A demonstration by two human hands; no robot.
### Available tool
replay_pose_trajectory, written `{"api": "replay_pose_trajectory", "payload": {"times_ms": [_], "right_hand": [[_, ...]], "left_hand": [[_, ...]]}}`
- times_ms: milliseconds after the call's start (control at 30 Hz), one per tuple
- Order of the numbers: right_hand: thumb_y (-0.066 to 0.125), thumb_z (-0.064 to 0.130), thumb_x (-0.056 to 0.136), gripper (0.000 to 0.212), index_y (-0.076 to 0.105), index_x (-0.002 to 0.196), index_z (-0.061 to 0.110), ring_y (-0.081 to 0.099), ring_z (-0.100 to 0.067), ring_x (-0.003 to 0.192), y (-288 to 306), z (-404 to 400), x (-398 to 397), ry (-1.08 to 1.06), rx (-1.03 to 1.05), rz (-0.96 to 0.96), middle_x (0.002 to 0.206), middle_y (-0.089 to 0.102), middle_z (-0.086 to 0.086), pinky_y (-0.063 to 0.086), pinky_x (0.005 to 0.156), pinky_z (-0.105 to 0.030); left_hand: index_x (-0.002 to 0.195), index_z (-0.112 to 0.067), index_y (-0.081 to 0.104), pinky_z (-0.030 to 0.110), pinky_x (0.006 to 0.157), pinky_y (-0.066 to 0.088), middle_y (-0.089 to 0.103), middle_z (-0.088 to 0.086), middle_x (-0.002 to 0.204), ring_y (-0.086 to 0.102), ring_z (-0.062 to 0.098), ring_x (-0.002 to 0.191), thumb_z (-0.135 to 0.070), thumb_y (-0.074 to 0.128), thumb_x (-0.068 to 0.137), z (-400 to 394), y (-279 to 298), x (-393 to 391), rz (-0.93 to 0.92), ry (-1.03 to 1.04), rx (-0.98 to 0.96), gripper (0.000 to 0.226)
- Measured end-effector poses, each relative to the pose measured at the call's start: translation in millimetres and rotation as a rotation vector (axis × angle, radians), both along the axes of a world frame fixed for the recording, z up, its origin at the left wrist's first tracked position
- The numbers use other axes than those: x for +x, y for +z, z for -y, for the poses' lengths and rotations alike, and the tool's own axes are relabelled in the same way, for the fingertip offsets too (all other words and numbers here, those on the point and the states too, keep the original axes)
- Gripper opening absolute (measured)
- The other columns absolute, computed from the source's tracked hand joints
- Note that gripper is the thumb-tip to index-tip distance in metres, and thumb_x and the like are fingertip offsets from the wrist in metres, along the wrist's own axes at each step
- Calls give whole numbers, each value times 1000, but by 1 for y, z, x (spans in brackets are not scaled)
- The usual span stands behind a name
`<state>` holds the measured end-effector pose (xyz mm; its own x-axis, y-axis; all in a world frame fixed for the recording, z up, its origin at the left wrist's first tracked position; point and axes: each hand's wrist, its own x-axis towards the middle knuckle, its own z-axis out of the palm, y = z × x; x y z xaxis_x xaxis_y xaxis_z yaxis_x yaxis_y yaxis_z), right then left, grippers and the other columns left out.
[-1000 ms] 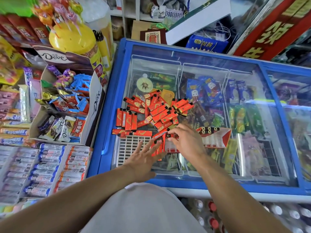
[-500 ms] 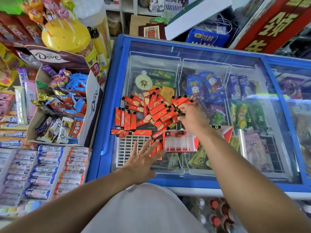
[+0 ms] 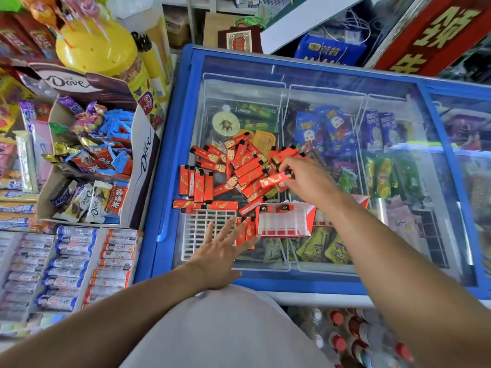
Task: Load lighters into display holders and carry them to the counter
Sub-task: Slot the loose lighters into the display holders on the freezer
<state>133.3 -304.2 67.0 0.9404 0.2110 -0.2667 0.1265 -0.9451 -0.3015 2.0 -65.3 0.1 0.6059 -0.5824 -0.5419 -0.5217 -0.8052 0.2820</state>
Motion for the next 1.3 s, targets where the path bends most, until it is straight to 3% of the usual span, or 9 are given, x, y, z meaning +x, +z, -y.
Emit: {"api": "replay_pose_trajectory", "payload": {"times_ms": [233, 367, 433, 533, 700, 833, 967, 1200, 1300], "right_hand": [[78, 27, 86, 27, 69, 111, 36, 59, 11, 72, 35, 12, -62, -256, 432, 6, 108, 61, 27, 39, 65, -12], [76, 25, 87, 28, 71, 113, 35, 54, 20, 93, 41, 5, -80, -275, 483, 54, 114, 58, 29, 38, 89, -6], [76, 27, 88, 25, 71, 112, 34, 53, 21, 83, 43, 1, -85, -277, 476, 53, 111, 56, 30, 31, 81, 3], [77, 35, 86, 24, 67, 107, 31, 57, 5, 63, 47, 5, -93, -305, 530, 69, 96, 65, 20, 39, 61, -6], [77, 38, 85, 25, 59, 99, 29, 65, -6, 73, 46, 49, -106, -555, 608, 167, 86, 70, 9, 51, 67, -25], [75, 42, 85, 19, 61, 88, 30, 64, -6, 65, 34, 88, -118, -693, 528, 181, 82, 71, 10, 47, 61, -26], [80, 43, 80, 21, 61, 79, 33, 64, 1, 61, 17, 106, -119, -712, 413, 163, 70, 68, 17, 48, 57, -22], [68, 37, 92, 27, 67, 115, 22, 64, -7, 79, -7, 124, -104, -512, 198, 62, 98, 65, 11, 44, 62, -16], [65, 42, 92, 31, 65, 120, 29, 68, -11, 86, -11, 124, -100, -447, 138, 36, 109, 70, 8, 59, 74, -34]], "left_hand": [[151, -47, -25, 65, 116, -14, -36, -1, 160, -36, 29, 145, -56, 51, 96, -1, -6, -4, 23, 13, -2, 94], [152, -47, -22, 65, 120, -6, -35, -3, 160, -33, 27, 147, -54, 53, 97, -2, -5, -4, 36, 25, -27, 93], [151, -47, -22, 64, 120, -7, -36, -4, 160, -33, 25, 147, -52, 54, 97, -2, -3, -3, 27, 33, -34, 94], [151, -46, -24, 61, 121, -8, -36, -3, 160, -34, 24, 146, -52, 54, 97, 0, 0, -2, 41, 30, -35, 95], [157, -42, -11, 53, 123, -5, -43, 0, 157, -32, 26, 147, -41, 56, 97, 5, 3, 0, 170, 56, -126, 90], [160, -38, 8, 49, 124, 3, -33, 4, 162, -22, 27, 151, -42, 60, 95, 9, 1, 7, 304, 42, -192, 83], [159, -37, 1, 45, 123, -2, -34, 5, 162, -24, 26, 151, -46, 57, 96, 13, 2, 14, 334, 19, -175, 85], [160, -33, 9, 49, 125, 9, -40, 1, 158, -25, 24, 150, -48, 61, 94, 17, 5, 19, 290, 13, -147, 85], [159, -33, 13, 46, 126, 3, -42, 0, 157, -25, 23, 150, -45, 61, 94, 18, 8, 19, 272, 8, -143, 82]]}}
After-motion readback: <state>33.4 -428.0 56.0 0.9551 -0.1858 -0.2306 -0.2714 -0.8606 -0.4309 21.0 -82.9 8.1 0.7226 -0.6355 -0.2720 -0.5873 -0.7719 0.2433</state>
